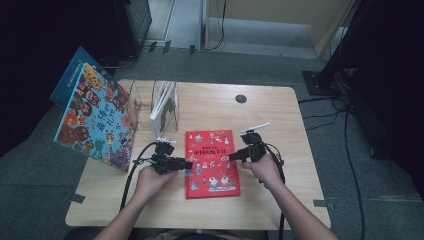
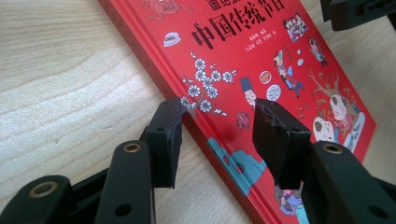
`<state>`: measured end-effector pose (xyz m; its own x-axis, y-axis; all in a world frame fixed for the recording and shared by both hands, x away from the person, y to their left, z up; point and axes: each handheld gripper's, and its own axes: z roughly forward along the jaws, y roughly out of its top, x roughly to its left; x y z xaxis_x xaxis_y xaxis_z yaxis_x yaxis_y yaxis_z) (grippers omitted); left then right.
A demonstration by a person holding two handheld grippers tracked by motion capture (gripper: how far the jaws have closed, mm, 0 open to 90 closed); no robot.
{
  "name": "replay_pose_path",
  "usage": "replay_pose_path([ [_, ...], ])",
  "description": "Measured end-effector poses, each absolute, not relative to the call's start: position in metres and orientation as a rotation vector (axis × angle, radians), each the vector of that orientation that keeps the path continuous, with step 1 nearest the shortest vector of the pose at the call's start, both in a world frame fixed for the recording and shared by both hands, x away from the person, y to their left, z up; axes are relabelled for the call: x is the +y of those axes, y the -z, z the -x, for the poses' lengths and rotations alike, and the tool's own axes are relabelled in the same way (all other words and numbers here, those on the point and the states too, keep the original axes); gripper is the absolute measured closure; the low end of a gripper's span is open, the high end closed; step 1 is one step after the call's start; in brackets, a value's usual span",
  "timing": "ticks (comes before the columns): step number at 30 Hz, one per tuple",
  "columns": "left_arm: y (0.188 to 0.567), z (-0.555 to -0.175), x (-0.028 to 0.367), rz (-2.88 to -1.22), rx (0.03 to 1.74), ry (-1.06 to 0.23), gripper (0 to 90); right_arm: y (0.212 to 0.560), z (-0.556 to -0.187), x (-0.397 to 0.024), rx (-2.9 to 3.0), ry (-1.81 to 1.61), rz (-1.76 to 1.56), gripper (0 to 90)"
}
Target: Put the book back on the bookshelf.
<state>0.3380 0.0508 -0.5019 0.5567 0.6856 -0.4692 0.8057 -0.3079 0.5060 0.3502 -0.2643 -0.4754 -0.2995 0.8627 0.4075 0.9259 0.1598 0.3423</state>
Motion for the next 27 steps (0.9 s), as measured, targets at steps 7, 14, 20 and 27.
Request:
replay_pose_path([
  [7, 0.502, -0.338, 0.051, -2.074, 1.193, 0.211, 52.9, 0.483, -0.355, -0.268, -2.256, 0.785, 1.812, 63.9],
  [14, 0.502, -0.337, 0.050, -2.075, 1.191, 0.201, 52.0, 0.490, -0.361, -0.263, -2.212, 0.765, 1.828, 64.2],
  [20, 0.502, -0.335, 0.048, -2.066, 1.206, 0.190, 51.9, 0.487, -0.364, -0.260, -2.175, 0.712, 1.864, 64.2],
  [27, 0.502, -0.335, 0.048, -2.058, 1.219, 0.193, 51.0, 0.482, -0.366, -0.257, -2.179, 0.670, 1.877, 65.5],
])
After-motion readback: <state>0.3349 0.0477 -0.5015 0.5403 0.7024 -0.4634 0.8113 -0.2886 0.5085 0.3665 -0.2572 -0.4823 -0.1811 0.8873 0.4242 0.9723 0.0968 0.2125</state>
